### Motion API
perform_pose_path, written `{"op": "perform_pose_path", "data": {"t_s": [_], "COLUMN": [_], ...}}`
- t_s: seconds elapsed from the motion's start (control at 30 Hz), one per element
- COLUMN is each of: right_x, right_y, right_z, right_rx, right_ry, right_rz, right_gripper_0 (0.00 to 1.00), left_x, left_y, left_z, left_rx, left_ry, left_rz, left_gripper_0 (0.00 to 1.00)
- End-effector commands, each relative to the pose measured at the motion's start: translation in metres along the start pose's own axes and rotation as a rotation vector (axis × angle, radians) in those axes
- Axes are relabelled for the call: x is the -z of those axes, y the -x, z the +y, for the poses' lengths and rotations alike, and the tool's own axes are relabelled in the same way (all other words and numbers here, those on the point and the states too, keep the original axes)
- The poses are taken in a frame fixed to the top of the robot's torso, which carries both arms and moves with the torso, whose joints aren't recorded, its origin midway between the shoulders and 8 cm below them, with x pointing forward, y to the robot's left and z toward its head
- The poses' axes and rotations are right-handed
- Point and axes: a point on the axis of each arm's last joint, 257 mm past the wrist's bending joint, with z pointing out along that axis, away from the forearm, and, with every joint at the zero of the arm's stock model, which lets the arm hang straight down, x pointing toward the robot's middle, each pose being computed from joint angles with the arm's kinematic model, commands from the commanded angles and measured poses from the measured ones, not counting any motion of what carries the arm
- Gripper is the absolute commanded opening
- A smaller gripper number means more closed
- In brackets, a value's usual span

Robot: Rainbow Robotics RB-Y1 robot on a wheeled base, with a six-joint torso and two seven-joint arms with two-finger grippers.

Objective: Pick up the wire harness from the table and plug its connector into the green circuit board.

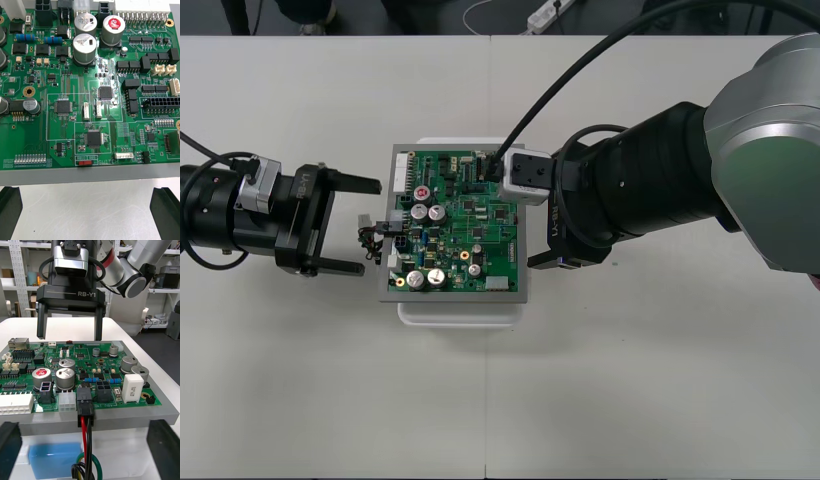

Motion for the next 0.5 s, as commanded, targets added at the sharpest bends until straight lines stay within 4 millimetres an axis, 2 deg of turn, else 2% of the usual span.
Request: {"op": "perform_pose_path", "data": {"t_s": [0.03,0.27,0.5], "right_x": [0.001,0.001,0.002], "right_y": [0.013,0.013,0.012], "right_z": [0.010,0.012,0.009], "right_rx": [0.032,0.034,0.029], "right_ry": [0.012,0.015,0.009], "right_rz": [-0.030,-0.030,-0.029], "right_gripper_0": [1.00,1.00,1.00], "left_x": [0.012,0.023,0.045], "left_y": [0.017,0.019,0.017], "left_z": [0.013,0.015,0.017], "left_rx": [-0.097,-0.083,-0.061], "left_ry": [-0.008,-0.001,0.008], "left_rz": [0.012,0.032,0.097], "left_gripper_0": [1.00,1.00,1.00]}}
